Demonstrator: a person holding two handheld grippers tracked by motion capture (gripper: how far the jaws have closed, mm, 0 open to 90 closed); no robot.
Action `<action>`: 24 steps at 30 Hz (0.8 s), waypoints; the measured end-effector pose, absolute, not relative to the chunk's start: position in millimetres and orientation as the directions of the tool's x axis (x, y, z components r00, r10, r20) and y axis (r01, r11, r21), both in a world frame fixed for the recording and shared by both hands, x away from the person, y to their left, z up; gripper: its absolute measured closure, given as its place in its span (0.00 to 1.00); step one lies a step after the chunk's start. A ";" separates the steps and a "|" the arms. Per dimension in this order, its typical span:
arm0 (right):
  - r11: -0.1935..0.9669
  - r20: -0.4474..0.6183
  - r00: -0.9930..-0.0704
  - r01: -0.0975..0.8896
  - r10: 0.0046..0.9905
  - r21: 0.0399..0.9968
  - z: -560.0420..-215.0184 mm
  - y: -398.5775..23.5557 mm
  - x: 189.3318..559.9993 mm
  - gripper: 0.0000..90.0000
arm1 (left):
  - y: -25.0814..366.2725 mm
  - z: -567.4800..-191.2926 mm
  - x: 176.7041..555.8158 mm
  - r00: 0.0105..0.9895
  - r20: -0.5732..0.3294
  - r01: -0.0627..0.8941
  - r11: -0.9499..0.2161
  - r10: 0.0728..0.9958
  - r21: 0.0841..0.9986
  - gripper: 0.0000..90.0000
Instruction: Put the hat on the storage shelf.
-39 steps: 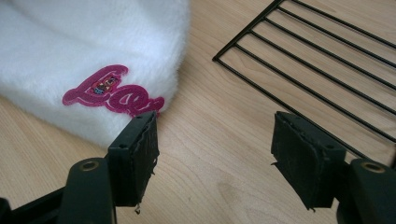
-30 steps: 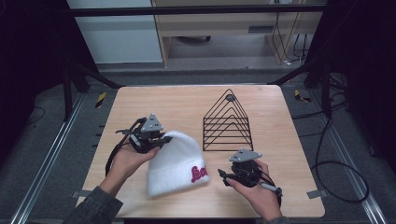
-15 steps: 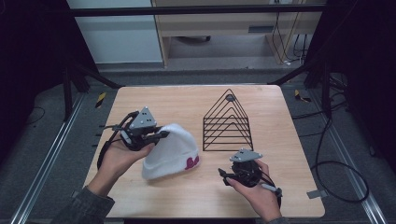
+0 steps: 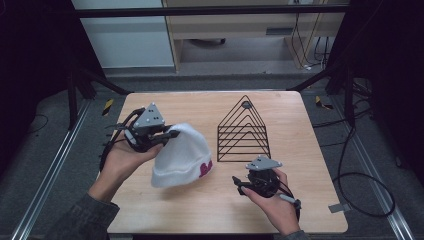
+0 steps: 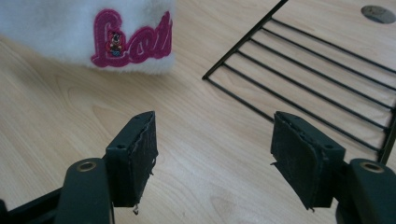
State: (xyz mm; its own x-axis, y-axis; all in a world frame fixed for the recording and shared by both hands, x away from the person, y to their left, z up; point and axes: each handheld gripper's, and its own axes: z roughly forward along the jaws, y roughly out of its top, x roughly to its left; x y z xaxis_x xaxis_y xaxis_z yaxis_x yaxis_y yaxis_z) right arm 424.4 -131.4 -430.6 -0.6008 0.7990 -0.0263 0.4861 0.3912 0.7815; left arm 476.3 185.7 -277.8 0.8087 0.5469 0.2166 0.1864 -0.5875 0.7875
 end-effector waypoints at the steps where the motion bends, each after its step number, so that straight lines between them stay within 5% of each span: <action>1: 0.385 -0.022 -0.600 0.486 0.800 0.785 -429.5 -131.0 424.7 0.36 | 185.0 -274.8 477.0 0.811 0.217 0.185 -0.590 0.543 0.786 0.91; 24: 0.360 -0.018 -0.600 0.455 0.800 0.815 -411.4 -136.3 420.5 0.37 | 167.7 -237.7 481.0 0.813 0.250 0.124 -0.577 0.525 0.807 0.91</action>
State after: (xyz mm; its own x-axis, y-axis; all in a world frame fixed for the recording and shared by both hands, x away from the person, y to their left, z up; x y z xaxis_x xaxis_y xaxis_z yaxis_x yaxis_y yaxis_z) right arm 420.5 -136.3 -411.4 -0.5997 0.8000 -0.0181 0.4552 0.3596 0.8146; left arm 481.0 167.7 -237.7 0.8135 0.5250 0.2503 0.1239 -0.5769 0.8074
